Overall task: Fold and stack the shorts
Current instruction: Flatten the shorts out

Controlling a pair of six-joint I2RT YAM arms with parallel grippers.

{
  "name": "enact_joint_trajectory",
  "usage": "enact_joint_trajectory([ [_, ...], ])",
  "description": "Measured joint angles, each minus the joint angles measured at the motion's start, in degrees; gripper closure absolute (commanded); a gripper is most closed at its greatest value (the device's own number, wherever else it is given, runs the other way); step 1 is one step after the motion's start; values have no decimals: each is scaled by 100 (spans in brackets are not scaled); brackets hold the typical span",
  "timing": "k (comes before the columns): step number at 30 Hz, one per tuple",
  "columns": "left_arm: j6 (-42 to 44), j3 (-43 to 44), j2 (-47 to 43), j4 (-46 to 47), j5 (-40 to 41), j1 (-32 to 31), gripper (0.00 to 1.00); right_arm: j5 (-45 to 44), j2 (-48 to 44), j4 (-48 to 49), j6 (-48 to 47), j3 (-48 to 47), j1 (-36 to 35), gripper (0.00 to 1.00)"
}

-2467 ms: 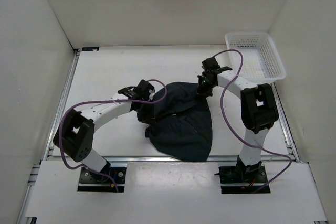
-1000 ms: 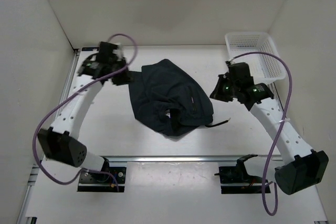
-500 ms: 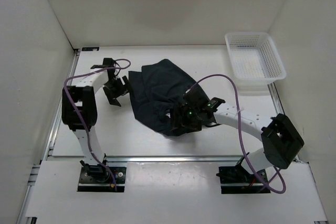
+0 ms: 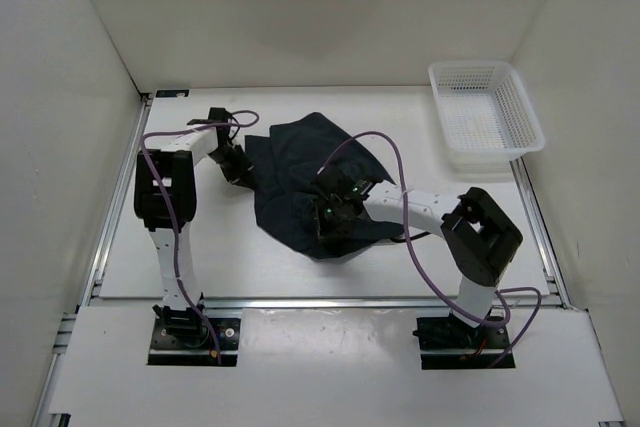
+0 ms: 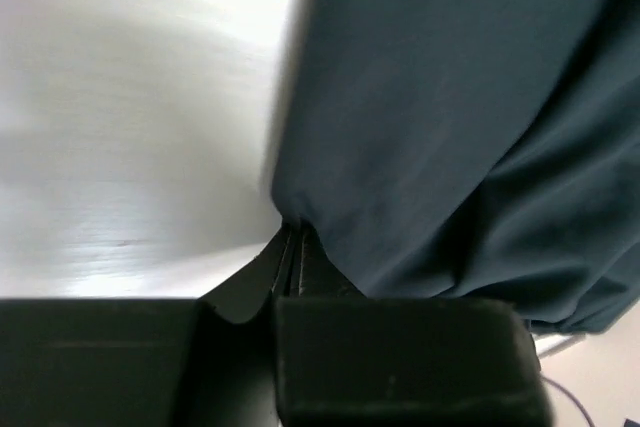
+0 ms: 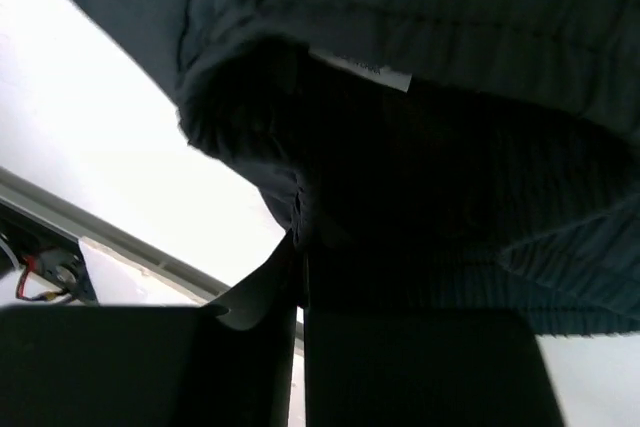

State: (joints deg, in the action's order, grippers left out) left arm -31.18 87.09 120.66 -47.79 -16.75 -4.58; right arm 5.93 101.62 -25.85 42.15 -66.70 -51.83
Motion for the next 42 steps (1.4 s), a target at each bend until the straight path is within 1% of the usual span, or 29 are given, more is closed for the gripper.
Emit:
enact_joint_trajectory([
  [3,13,205,98,-48,-192,-4,90,-85,7,-372,-350,-400,90,100],
  [5,11,546,98,-203,-295,59,90,-184,2,-684,-686,-973,332,100],
  [7,0,1084,96,-310,-402,173,90,-302,-11,-933,-1043,-1711,730,100],
  [9,-48,1720,79,-404,-522,321,90,-452,-24,-1178,-1423,-2656,1292,100],
  [12,-153,2612,-98,-503,-669,562,90,-627,-170,-1217,-1867,-3882,2127,100],
  [14,-254,2966,-393,-518,-857,682,90,-629,-437,-1174,-2076,-4310,2555,100],
  [15,-295,3029,-595,-542,-964,717,90,-590,-619,-1158,-2153,-4347,2645,100],
  [17,-332,3032,-1158,-586,-1069,695,90,-529,-1095,-1154,-2315,-4151,2660,100],
  [19,-319,2769,-1827,-575,-1073,656,90,-474,-1711,-944,-2444,-3467,2575,100],
  [20,-313,2503,-2236,-566,-1064,658,90,-426,-2070,-905,-2492,-2988,2555,100],
  [24,-282,796,-3807,-487,-957,568,90,-271,-3300,-787,-2583,-1051,2507,100],
  [25,-291,391,-4085,-498,-896,481,84,-240,-3528,-778,-2581,-590,2485,100],
  [27,-269,-109,-4295,-590,-765,295,62,-227,-3880,-815,-2520,234,2463,100],
  [28,-249,-212,-4229,-621,-664,229,38,-295,-3947,-894,-2490,509,2479,83],
  [29,-195,-229,-4059,-616,-599,199,34,-361,-3945,-986,-2439,678,2509,64],
  [30,-186,-201,-3805,-595,-544,190,29,-457,-3880,-1106,-2389,778,2538,50],
  [31,-162,-109,-3508,-623,-490,186,27,-564,-3786,-1191,-2334,798,2568,28],
  [32,-138,-4,-3182,-634,-435,175,19,-636,-3694,-1211,-2291,798,2603,19],
  [34,-72,55,-2734,-627,-262,168,19,-804,-3587,-1233,-2227,796,2645,18],
  [36,-35,26,-2610,-734,-66,164,21,-986,-3574,-1287,-2116,796,2675,18],
  [37,-2,-15,-2669,-778,24,173,26,-1086,-3580,-1342,-2017,796,2706,21],
  [38,26,-92,-2789,-772,105,184,30,-1161,-3587,-1392,-1967,796,2736,33],
  [39,33,-192,-2935,-756,168,184,34,-1211,-3591,-1449,-1897,804,2813,40],
  [40,63,-358,-3143,-732,240,195,40,-1215,-3611,-1480,-1808,841,2909,44],
  [41,81,-616,-3386,-686,293,219,42,-1196,-3650,-1486,-1700,925,3025,47],
  [42,81,-903,-3637,-675,354,225,42,-1154,-3720,-1467,-1622,1060,3143,47],
])
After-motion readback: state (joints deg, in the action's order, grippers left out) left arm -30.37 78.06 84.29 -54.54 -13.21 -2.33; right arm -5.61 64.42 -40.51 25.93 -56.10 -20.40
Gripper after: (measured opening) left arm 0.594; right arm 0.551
